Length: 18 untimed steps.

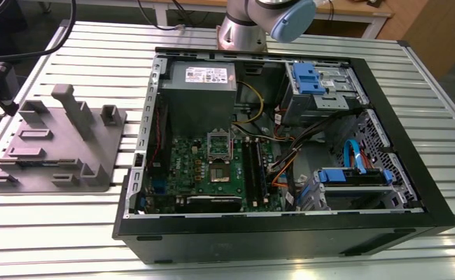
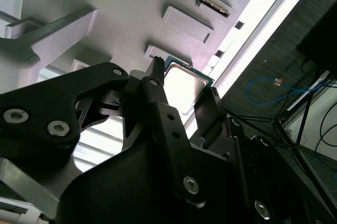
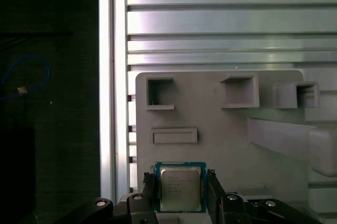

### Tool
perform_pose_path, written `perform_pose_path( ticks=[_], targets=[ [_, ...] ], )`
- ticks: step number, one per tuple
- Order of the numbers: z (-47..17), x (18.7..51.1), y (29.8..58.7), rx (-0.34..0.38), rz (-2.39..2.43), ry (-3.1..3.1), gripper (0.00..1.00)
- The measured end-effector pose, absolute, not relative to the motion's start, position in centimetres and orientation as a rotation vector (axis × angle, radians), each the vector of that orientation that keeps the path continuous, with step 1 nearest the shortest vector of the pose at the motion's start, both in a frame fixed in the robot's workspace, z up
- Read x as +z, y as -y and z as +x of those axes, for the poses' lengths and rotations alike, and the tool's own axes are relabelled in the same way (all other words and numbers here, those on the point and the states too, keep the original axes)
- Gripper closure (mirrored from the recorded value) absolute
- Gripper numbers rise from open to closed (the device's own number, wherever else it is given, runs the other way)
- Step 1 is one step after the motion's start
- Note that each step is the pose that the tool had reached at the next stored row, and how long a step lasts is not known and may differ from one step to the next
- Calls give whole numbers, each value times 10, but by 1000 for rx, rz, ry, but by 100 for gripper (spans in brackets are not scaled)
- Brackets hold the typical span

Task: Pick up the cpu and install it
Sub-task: 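Pick up the cpu and move it towards the insertion slot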

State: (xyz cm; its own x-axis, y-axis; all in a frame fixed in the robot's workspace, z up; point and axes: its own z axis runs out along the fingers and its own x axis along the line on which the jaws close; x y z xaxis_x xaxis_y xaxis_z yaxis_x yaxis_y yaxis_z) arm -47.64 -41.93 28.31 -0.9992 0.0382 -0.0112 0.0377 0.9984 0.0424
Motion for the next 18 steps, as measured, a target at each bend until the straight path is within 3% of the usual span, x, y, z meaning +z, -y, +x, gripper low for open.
perform_pose_path(
  ticks=[18],
  targets=[
    [-476,289,419,64,59,-3128,53]
  ],
)
